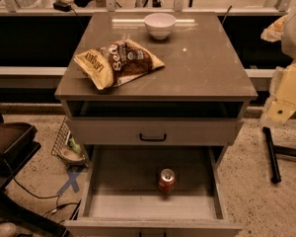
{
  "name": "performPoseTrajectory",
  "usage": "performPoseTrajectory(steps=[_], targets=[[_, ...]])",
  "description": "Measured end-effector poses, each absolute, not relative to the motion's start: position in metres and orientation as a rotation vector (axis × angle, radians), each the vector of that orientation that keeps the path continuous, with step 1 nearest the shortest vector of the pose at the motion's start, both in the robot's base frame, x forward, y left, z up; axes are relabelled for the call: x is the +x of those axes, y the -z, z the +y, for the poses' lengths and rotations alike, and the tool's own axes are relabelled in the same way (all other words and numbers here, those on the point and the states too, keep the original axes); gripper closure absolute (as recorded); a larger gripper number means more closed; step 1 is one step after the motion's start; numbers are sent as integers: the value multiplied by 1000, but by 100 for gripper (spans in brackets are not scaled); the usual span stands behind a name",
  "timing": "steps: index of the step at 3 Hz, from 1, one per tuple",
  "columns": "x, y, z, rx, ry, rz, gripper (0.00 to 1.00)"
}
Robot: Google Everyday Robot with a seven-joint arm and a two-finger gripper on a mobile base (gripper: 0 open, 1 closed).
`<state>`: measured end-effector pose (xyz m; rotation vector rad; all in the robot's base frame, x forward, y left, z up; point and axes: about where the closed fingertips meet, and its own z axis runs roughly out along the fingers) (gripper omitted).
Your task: Pick coke can from middle drawer and place on counter
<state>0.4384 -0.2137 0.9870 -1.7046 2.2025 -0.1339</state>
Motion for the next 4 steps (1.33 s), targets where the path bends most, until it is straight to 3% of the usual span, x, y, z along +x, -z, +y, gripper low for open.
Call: performPoseTrajectory(steps=[2, 4], targets=[[438, -968, -215, -1674, 28, 2196, 0], [421, -846, -222, -1503, -362, 2063, 0]])
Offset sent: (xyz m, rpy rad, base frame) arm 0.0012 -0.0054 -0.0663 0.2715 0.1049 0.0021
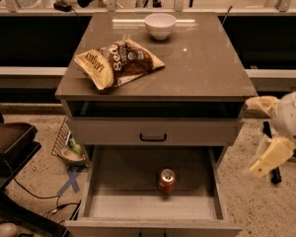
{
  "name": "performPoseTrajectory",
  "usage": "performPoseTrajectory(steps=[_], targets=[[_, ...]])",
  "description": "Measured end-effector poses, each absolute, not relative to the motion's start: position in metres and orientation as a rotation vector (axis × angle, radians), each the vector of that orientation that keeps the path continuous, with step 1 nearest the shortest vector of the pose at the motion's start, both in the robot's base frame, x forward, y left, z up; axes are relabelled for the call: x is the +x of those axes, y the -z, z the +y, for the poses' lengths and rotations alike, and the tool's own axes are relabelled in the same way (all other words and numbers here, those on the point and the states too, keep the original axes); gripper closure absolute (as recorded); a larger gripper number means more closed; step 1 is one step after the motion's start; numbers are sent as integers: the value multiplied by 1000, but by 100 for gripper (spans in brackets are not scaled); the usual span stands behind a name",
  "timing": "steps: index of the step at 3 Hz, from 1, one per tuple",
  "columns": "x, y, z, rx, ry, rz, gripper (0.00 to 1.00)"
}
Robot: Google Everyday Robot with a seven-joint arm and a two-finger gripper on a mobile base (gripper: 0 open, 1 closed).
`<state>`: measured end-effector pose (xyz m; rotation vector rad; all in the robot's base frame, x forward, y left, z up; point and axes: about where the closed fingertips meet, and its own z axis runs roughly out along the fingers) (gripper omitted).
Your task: Pick coke can from middle drawer and place on counter
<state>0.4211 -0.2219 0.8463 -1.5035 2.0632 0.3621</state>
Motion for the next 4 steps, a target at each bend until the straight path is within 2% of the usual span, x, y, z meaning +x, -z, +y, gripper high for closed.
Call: performPoseTrajectory(steps=[2, 4], targets=[[393, -748, -210, -1219, -618, 1816, 0], [389, -743, -213, -1244, -589, 1751, 0]])
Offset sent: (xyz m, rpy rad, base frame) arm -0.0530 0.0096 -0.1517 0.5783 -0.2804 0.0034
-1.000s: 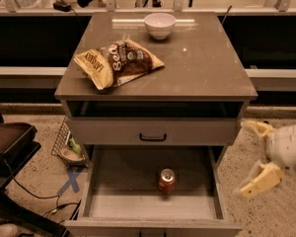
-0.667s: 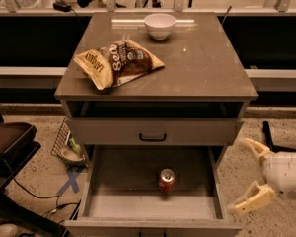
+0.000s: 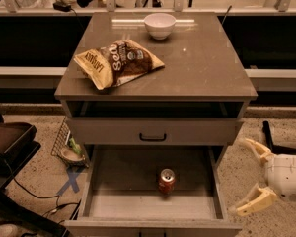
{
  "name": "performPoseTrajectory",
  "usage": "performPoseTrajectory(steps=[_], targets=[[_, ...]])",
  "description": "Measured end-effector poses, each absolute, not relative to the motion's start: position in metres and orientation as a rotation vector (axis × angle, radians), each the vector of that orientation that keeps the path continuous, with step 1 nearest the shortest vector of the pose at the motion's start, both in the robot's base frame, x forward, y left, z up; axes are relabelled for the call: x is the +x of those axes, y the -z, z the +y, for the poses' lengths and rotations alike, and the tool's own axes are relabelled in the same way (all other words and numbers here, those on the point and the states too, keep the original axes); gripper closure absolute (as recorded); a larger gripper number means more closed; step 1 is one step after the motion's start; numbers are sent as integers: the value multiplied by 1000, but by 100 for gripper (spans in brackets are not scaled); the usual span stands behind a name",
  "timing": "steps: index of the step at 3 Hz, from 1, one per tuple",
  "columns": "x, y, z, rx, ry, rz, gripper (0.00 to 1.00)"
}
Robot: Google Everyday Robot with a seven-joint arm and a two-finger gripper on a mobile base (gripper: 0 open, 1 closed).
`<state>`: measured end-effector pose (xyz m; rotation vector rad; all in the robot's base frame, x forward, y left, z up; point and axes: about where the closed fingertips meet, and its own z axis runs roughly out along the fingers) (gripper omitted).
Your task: Pick coke can from middle drawer and place on counter
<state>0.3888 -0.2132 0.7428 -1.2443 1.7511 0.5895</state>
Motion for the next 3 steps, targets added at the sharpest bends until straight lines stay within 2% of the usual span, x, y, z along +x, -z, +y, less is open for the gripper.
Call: performPoseTrajectory(steps=[3], targets=[[415, -613, -198, -1188, -693, 1806, 0]])
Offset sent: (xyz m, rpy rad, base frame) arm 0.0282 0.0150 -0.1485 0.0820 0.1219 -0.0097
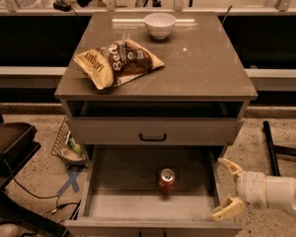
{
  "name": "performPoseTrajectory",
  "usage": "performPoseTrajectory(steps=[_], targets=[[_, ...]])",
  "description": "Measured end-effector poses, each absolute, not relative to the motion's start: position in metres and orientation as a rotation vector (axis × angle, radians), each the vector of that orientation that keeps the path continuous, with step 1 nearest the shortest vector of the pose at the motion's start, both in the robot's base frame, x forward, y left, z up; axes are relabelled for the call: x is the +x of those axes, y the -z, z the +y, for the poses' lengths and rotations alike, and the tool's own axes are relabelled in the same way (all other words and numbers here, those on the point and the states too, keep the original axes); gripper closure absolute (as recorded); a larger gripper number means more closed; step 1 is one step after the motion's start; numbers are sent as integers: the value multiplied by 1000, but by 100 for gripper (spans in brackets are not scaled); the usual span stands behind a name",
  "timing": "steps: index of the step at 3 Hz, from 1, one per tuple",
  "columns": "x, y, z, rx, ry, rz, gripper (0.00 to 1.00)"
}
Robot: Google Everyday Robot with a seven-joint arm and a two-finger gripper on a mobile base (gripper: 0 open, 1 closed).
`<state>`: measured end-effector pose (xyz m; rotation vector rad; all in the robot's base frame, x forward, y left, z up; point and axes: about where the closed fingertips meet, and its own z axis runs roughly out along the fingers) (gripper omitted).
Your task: Pick coke can from middle drawer and place on counter
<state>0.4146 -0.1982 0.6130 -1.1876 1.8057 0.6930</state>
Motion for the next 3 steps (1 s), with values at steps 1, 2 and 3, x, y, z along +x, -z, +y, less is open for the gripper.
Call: performPoseTrajectory(steps=[1, 2, 3], targets=[[429, -574, -196, -1168, -698, 1803, 0], [443, -527, -183, -1147, -706, 1774, 0], [443, -527, -183, -1147, -706, 1774, 0]])
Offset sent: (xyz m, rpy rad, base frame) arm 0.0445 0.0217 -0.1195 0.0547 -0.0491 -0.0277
